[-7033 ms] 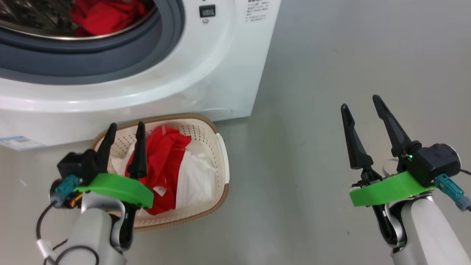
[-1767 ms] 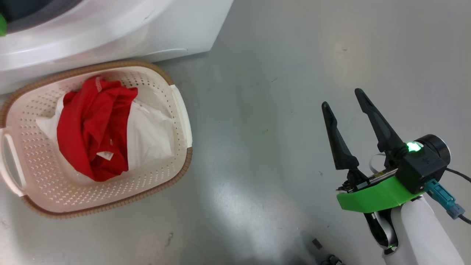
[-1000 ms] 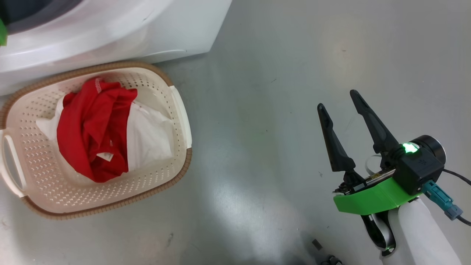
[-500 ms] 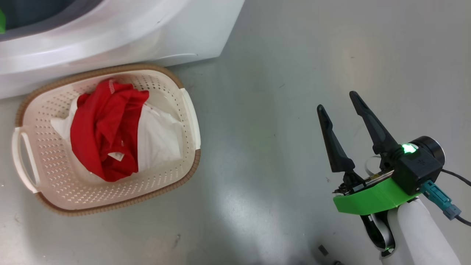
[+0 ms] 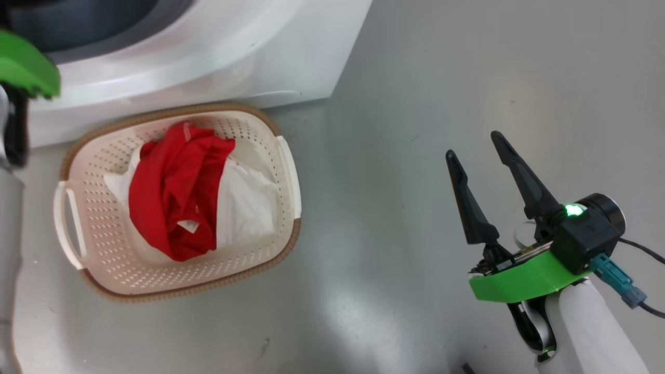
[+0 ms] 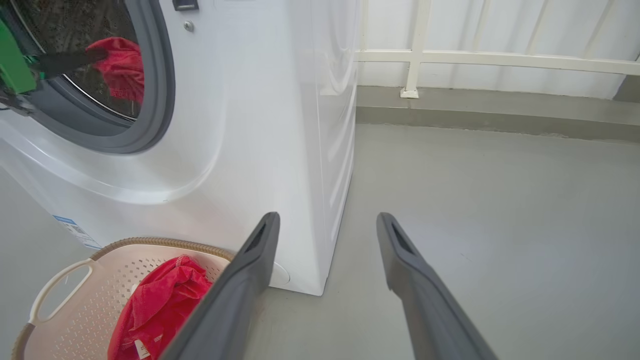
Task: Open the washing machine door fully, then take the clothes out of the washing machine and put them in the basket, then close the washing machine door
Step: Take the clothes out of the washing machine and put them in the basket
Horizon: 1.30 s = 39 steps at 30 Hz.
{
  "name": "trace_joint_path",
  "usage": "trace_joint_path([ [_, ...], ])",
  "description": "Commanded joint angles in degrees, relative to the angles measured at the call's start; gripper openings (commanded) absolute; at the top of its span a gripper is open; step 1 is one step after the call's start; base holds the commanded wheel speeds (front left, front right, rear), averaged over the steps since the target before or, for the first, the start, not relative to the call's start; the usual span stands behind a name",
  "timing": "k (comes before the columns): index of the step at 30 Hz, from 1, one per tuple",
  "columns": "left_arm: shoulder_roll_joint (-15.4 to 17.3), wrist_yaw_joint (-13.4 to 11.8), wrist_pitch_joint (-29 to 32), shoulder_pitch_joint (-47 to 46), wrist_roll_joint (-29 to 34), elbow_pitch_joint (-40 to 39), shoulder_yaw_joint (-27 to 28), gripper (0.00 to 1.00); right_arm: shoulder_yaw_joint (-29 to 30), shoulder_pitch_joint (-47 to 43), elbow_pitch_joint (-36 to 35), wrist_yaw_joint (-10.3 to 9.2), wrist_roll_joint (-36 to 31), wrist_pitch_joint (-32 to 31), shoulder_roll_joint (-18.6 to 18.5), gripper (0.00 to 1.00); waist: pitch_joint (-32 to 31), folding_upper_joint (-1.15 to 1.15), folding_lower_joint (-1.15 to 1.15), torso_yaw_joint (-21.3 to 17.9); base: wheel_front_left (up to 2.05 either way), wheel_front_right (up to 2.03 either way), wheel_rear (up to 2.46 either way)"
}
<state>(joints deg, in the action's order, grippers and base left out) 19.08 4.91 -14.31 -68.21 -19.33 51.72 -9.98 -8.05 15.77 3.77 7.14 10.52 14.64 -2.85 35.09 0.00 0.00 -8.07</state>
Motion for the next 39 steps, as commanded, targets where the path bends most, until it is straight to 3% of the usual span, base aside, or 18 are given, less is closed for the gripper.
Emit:
trace_joint_path([
  [1, 2.81, -0.81, -0.67, 3.74, -0.63, -4.31, 1.99, 0.00, -1.06, 0.06, -0.90, 0.35, 0.19, 0.36, -0.03, 1.00, -1.46, 0.00, 0.00, 0.70, 0.00, 0.00, 0.00],
  [23, -0.52, -6.33, -0.68, 35.15, -1.23, -32.20, 8.73, 0.00, -0.13, -2.79, 1.30, 0.35, 0.86, 0.36, -0.03, 1.00, -14.77, 0.00, 0.00, 1.92, 0.00, 0.00, 0.00],
  [39, -3.01, -9.77, 1.12, 51.60, -1.69, -47.72, 8.28, 0.00, 0.68, -6.63, 1.86, 0.35, 1.55, 0.36, -0.03, 1.00, -23.07, 0.00, 0.00, 3.15, 0.00, 0.00, 0.00],
])
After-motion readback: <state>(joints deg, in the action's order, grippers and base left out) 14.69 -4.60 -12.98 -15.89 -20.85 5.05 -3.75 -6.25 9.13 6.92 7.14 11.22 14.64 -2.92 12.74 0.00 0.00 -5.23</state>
